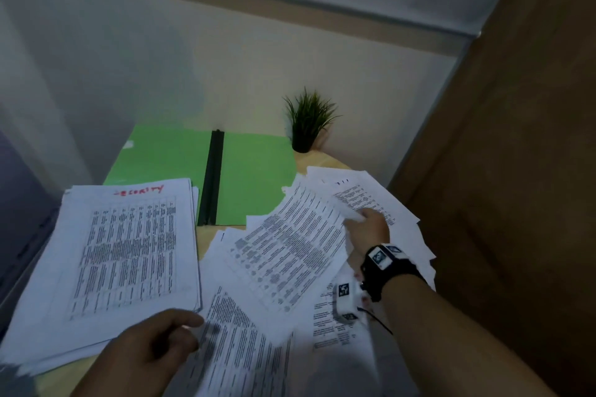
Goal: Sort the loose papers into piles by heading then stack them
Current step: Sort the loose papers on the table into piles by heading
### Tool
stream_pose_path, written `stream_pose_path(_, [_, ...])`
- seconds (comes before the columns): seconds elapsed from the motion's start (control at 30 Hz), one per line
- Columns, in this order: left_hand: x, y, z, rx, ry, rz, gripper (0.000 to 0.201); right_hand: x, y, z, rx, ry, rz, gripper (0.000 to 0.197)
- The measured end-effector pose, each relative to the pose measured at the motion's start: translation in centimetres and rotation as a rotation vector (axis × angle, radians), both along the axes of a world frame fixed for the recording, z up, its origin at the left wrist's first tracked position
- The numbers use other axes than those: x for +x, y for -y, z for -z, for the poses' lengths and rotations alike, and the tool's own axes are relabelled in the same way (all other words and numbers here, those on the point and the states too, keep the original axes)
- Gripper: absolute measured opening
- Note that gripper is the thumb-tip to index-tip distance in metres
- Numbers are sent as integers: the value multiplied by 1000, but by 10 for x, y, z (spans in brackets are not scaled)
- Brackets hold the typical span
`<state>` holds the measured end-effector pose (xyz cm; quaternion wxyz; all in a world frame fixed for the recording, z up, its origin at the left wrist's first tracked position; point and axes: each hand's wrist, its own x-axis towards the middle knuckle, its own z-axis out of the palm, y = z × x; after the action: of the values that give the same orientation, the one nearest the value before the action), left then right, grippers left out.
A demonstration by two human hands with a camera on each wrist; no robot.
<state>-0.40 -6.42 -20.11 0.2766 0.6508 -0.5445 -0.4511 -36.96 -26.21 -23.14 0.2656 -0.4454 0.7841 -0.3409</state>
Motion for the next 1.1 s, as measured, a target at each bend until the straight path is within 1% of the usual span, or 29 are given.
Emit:
stream_pose_path(0.03, [2, 3, 0, 10, 3, -10, 37, -1, -7, -10, -80, 34, 30, 7])
stream_pose_path(0.1, [4, 8, 2, -28, 3, -38, 38, -4, -22, -29, -212, 104, 72, 14])
stream_pose_path(0.13, [4, 10, 4, -68, -3, -51, 39, -4, -33, -38, -261, 198, 96, 16])
stream_pose_path(0.2, [0, 13, 2, -155, -19, -66, 42, -2, -59, -55, -351, 444, 133, 19])
stream_pose_path(0.23, [-2, 14, 0, -203, -38, -76, 42, 2, -76, -64, -377, 570, 116, 17])
stream_pose_path(0.27, [-4, 14, -2, -238, -67, -91, 41, 9, -94, -75, -388, 674, 69, 13])
stream_pose_path(0.3, [-7, 13, -6, -249, -87, -105, 46, 15, -110, -85, -387, 745, 3, 11])
stream_pose_path(0.33, [-9, 10, -8, -266, -103, -97, 59, 23, -127, -93, -393, 790, -56, 12])
stream_pose_path(0.4, [-15, 5, -17, -313, -122, -44, 86, 38, -153, -107, -400, 835, -180, 20])
stream_pose_path(0.43, [-18, 2, -22, -313, -138, -11, 92, 47, -162, -111, -391, 851, -223, 23])
stream_pose_path(0.47, [-20, -1, -26, -315, -168, 27, 91, 55, -169, -115, -380, 864, -277, 26])
stream_pose_path(0.5, [-21, -2, -27, -307, -205, 62, 80, 62, -174, -115, -356, 866, -318, 28])
stream_pose_path(0.53, [-20, -3, -26, -296, -236, 67, 57, 68, -175, -115, -315, 867, -329, 29])
stream_pose_path(0.57, [-20, -4, -28, -286, -214, 34, 28, 72, -174, -112, -270, 879, -327, 30])
stream_pose_path(0.6, [-18, -4, -29, -282, -209, -12, 5, 74, -172, -102, -221, 891, -269, 31])
stream_pose_path(0.63, [-14, -4, -28, -283, -204, -83, 20, 75, -171, -92, -163, 877, -195, 30])
stream_pose_path(0.67, [-9, -4, -30, -258, -233, -173, 28, 77, -169, -78, -99, 817, -120, 25])
stream_pose_path(0.7, [-2, -3, -31, -239, -272, -267, 28, 78, -171, -58, -14, 742, -65, 21])
stream_pose_path(0.73, [7, 0, -30, -222, -280, -355, 27, 79, -174, -37, 81, 671, -23, 29])
stream_pose_path(0.77, [17, 2, -31, -219, -279, -417, 26, 79, -175, -14, 171, 598, -3, 54])
stream_pose_path(0.8, [27, 4, -30, -224, -281, -478, 23, 83, -178, 3, 248, 504, -13, 85])
stream_pose_path(0.83, [36, 6, -28, -241, -289, -523, 15, 86, -180, 18, 317, 368, -56, 105])
stream_pose_path(0.87, [42, 8, -27, -248, -305, -551, 6, 93, -185, 24, 373, 227, -86, 107])
stream_pose_path(0.9, [47, 9, -24, -252, -319, -563, 10, 99, -189, 28, 386, 97, -94, 102])
stream_pose_path(0.93, [49, 11, -22, -245, -311, -564, 16, 106, -191, 32, 388, 21, -82, 101])
stream_pose_path(1.03, [48, 11, -22, -243, -277, -560, 15, 129, -190, 36, 423, -53, -67, 110])
stream_pose_path(1.1, [47, 11, -20, -230, -269, -555, 13, 139, -184, 39, 464, -121, -79, 111])
